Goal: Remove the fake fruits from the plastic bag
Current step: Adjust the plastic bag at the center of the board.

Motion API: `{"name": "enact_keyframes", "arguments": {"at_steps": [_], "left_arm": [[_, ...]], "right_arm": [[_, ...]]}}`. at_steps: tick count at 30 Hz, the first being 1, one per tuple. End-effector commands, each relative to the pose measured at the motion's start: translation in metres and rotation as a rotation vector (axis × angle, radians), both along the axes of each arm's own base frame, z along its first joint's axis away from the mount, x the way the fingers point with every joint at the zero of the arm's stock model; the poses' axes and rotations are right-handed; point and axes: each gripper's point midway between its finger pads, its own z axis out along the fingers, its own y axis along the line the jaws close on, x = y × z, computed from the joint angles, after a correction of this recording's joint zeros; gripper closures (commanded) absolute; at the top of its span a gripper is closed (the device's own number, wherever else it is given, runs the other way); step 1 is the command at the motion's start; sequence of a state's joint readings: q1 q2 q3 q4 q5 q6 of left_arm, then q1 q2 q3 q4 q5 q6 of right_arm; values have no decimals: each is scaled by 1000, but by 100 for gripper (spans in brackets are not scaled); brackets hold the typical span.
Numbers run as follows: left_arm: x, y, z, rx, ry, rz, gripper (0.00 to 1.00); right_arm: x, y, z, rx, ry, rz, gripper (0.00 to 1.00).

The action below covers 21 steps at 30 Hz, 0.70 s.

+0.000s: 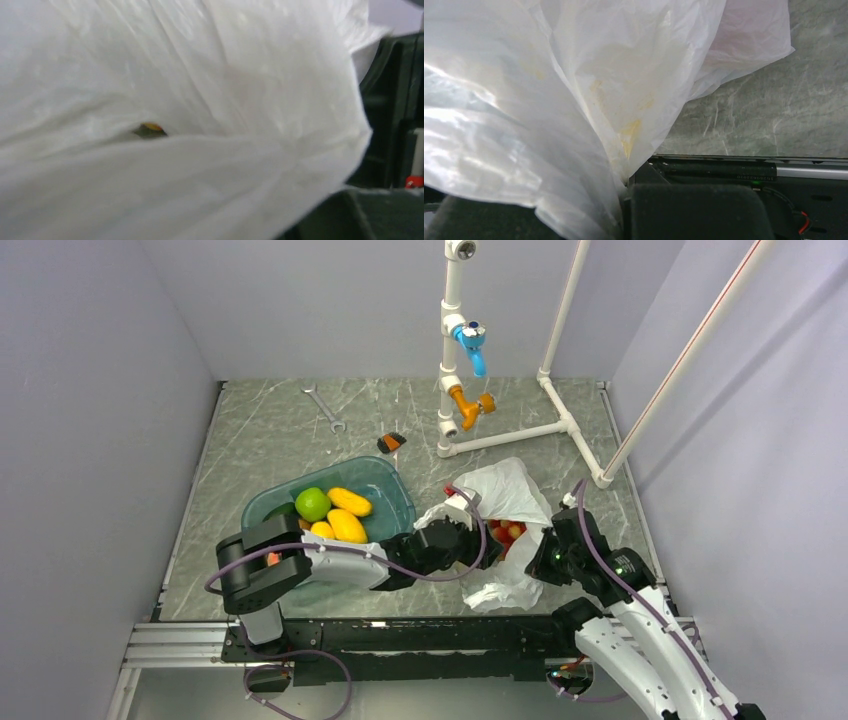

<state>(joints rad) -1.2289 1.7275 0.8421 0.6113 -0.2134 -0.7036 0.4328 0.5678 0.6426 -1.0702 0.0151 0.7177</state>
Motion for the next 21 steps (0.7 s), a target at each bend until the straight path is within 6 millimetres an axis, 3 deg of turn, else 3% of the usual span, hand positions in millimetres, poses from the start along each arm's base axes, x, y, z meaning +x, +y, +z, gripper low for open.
{"name": "enact_keyframes", "arguments": {"at_steps": [1, 2, 3, 4, 7, 10, 12, 14, 16, 18, 21], "left_arm": [[12, -4, 30, -103, 3, 24, 39], [12, -5, 34, -120, -9, 20, 36], [11, -5, 37, -131, -14, 11, 35], [9, -5, 41, -147, -17, -1, 35], [-3, -6, 57, -229, -6, -55, 35], [-15, -4, 69, -269, -4, -114, 34], [-19, -3, 72, -260, 2, -140, 32], [-19, -3, 75, -245, 11, -148, 31], [-10, -1, 71, -210, 28, -125, 30], [8, 0, 58, -144, 84, -84, 30], [21, -7, 43, -68, 113, -100, 42]], "right_arm": [[4, 11, 6, 46, -32, 46, 100], [4, 14, 9, 62, -43, 60, 100], [4, 17, 11, 78, -56, 75, 93], [5, 19, 14, 91, -71, 88, 80], [6, 22, 16, 102, -79, 94, 61], [1, 32, 12, 141, -33, 137, 30], [-4, 39, 7, 167, 11, 161, 25], [-8, 41, 1, 180, 41, 164, 28], [-14, 36, -12, 146, 93, 151, 58], [-20, 38, -19, 137, 141, 153, 70], [-19, 40, -21, 93, 126, 153, 81]]}}
